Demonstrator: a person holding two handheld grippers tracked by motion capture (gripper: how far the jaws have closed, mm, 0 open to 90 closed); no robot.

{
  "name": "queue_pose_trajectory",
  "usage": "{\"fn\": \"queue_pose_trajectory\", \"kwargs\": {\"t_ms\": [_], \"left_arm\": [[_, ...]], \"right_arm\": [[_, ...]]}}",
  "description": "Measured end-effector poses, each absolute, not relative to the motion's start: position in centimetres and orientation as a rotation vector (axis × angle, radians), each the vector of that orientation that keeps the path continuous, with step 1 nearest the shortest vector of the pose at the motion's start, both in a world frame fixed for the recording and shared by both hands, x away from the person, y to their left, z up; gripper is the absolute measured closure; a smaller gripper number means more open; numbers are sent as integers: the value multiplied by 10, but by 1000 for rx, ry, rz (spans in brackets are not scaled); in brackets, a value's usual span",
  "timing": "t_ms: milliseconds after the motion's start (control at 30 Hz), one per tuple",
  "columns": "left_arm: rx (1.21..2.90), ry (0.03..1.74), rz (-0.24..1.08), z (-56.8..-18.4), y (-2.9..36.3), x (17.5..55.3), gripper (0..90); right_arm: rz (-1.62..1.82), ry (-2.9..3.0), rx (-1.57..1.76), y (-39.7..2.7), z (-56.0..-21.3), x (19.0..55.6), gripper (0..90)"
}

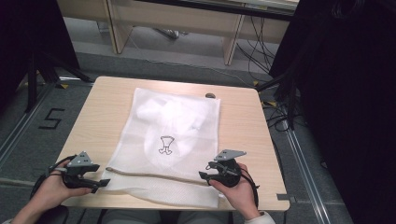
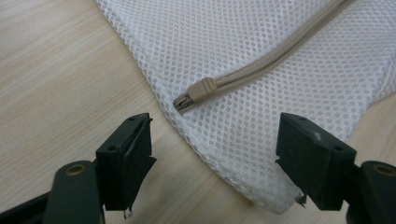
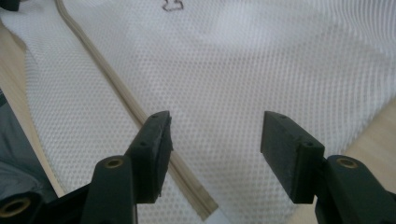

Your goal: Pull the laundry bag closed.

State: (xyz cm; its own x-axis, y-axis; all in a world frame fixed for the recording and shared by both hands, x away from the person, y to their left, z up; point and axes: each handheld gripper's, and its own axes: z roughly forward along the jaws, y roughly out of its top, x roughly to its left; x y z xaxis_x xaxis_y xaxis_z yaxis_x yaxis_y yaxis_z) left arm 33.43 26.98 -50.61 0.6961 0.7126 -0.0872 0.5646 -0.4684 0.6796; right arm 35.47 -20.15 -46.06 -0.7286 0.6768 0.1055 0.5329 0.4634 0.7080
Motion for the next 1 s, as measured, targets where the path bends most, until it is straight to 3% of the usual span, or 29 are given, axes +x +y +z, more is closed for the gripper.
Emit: {"fn": "queue_pose_trajectory", "kwargs": {"t_ms": [400,1000], "left_arm": [[2196,983,246,-507,271,333,256],[2209,974,253,-507,272,334,262]], "right_arm": [[1150,2551,836,-162,-455,356,530],[1174,2624,702,-112,-453,372,568]]}}
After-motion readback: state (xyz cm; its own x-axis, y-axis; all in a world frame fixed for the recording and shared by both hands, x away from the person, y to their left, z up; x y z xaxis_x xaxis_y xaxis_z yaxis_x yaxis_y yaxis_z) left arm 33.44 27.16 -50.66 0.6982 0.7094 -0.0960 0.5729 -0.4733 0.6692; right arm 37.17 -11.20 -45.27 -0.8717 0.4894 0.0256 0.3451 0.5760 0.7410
